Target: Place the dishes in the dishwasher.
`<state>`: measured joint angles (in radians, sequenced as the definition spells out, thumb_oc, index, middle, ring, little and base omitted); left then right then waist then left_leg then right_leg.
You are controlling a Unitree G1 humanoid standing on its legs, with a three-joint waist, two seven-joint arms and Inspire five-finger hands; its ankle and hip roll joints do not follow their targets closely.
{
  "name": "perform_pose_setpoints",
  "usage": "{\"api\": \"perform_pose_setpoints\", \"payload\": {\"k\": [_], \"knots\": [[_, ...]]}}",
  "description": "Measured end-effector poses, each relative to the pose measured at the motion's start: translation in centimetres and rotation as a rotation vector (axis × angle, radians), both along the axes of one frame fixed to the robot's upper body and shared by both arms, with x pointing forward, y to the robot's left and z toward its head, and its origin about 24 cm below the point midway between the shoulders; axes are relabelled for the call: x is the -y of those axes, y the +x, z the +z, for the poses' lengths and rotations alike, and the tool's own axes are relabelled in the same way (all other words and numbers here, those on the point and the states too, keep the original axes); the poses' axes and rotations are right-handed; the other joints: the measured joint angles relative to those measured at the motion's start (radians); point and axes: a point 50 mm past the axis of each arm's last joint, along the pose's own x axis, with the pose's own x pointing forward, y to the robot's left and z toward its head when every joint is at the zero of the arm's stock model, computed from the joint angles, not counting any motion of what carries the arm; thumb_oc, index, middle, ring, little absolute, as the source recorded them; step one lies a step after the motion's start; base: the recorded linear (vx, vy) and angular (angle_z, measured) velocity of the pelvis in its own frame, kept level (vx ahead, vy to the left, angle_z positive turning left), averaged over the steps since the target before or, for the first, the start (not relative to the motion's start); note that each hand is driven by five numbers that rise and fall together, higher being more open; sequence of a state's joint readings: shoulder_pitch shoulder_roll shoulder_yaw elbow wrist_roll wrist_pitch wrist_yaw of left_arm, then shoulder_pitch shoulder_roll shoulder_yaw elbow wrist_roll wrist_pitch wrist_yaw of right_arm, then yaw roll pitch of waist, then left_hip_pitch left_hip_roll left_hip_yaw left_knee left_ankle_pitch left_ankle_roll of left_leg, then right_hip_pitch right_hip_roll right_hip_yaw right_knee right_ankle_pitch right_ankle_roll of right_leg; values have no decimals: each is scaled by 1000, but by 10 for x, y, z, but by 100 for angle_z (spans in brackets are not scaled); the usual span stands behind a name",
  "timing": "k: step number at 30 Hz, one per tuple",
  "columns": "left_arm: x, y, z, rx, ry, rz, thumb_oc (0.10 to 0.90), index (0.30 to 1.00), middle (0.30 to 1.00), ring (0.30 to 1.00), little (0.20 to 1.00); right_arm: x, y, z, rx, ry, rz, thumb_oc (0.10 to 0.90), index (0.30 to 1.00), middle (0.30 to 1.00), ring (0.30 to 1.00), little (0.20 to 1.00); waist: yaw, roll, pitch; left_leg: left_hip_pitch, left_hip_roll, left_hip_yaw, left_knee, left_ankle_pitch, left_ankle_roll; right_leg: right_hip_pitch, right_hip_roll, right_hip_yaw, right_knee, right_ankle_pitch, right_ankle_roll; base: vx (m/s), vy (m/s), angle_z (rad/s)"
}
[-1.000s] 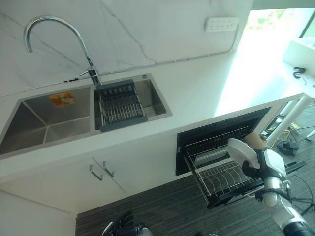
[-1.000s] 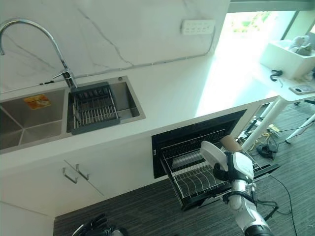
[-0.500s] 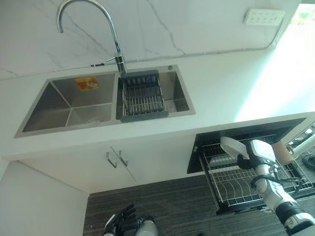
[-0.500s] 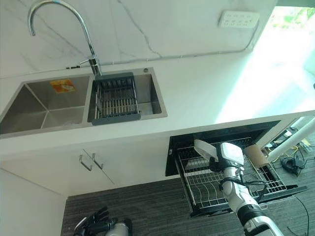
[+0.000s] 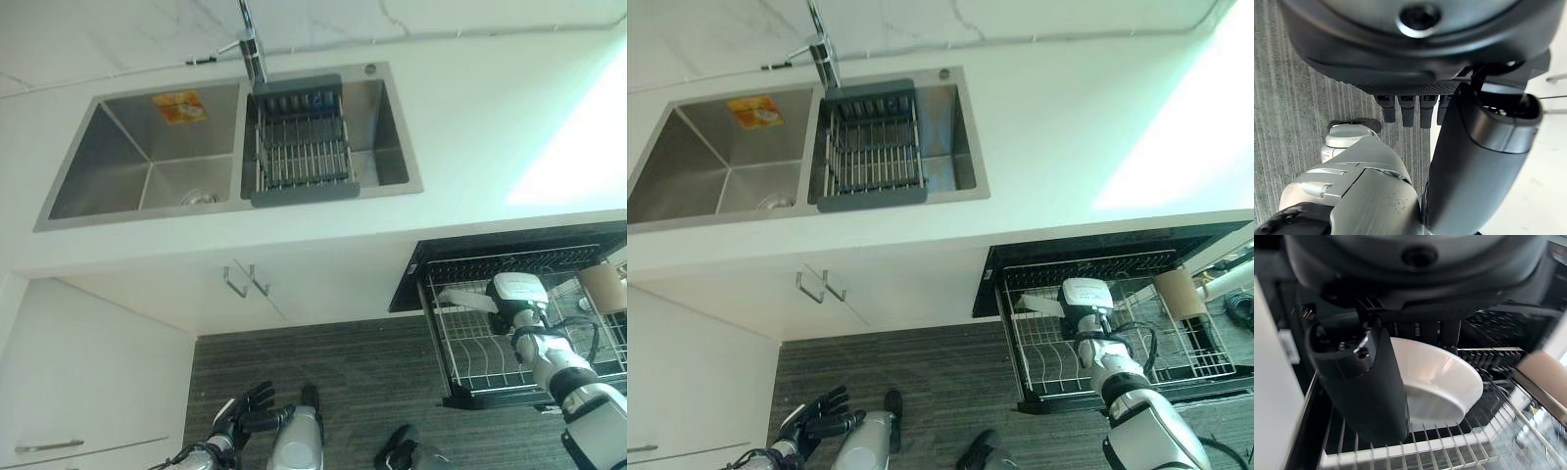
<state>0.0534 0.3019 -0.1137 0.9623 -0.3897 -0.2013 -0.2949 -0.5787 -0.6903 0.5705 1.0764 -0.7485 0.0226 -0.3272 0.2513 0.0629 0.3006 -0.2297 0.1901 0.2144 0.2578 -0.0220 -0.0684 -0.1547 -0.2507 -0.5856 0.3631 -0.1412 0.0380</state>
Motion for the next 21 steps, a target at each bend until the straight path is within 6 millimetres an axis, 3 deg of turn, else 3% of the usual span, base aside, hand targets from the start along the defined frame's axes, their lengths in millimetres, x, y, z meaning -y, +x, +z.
{"api": "perform_pose_setpoints", "payload": {"k": [4,5,6,15,21], "knots": [[0,4,3,21,1,-8,800,900,900,900,900,1,11,15,9,-36,17,400,300,300,300,300,1,6,18,-16,-2,-1,0,4,3,-14,-3,-4,0,3,-2,-80,-6,3],[0,4,3,20,1,-8,800,900,900,900,900,0,12,16,-3,-30,22,482,422,422,422,422,2,6,18,-15,-2,-1,-1,4,3,-13,-3,-5,-1,3,-2,-60,4,1],[0,5,4,23,1,-9,800,900,900,900,900,-1,14,18,-21,-25,27,800,900,900,900,900,2,5,19,-15,-2,-1,-3,4,3,-13,-2,-6,-3,3,-2,-46,2,1],[-7,8,8,13,21,-30,800,900,900,900,900,-9,8,1,-216,21,67,800,900,900,900,900,6,5,19,-12,-4,-2,-7,4,3,-8,-3,-10,-8,5,-2,-8,1,0],[-8,7,8,6,24,-28,800,900,900,900,900,-8,7,-2,-256,44,45,800,900,900,900,900,1,4,18,-6,-4,-1,-6,6,5,-1,-2,-9,-11,9,-4,0,0,0]]}}
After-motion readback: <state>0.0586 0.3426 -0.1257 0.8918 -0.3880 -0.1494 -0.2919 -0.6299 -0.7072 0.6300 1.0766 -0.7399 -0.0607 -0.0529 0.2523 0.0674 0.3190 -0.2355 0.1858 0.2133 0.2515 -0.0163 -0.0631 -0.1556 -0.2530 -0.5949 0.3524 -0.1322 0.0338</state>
